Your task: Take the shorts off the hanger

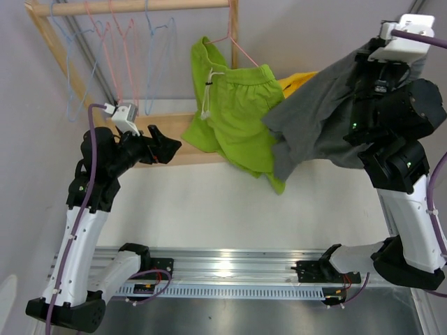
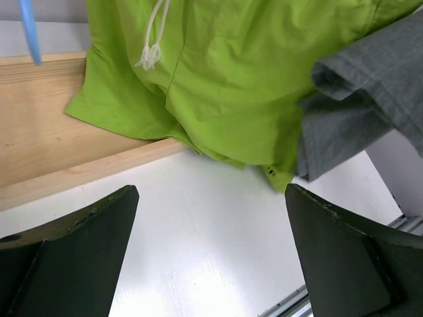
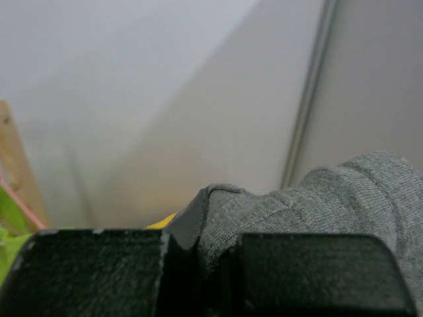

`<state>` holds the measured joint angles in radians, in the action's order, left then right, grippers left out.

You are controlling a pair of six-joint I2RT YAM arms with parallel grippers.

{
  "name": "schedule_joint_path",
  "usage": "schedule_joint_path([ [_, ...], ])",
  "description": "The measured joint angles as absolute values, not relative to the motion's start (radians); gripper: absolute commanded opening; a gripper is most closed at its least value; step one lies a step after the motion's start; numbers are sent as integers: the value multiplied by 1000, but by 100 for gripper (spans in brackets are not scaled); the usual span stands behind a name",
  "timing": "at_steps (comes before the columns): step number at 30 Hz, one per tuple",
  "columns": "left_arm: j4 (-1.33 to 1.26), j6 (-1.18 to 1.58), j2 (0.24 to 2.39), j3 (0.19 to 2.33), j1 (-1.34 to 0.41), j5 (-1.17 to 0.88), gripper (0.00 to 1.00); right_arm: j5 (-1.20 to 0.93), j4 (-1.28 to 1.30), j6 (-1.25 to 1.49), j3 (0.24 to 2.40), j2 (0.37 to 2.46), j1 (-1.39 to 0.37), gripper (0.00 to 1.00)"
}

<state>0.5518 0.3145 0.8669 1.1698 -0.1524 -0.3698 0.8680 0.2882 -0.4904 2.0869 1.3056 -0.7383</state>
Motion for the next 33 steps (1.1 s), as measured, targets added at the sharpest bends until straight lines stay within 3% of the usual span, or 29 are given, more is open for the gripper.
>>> schedule_joint_path([
  [8,532,322,892,1147,-185,-365,99,966,89,-555,2050,1269,-655,0],
  [15,506,325,898,1129,-200,-351,100,923,79,-519,2084,1325,-563,0],
  [19,497,324,900,1126,-202,-344,99,817,141,-435,2217,1464,-459,0],
  [25,482,324,903,1117,-203,-344,99,639,165,-377,2605,1810,-377,0],
  [33,472,324,920,1088,-204,-340,99,433,-9,-224,2446,1919,-343,0],
])
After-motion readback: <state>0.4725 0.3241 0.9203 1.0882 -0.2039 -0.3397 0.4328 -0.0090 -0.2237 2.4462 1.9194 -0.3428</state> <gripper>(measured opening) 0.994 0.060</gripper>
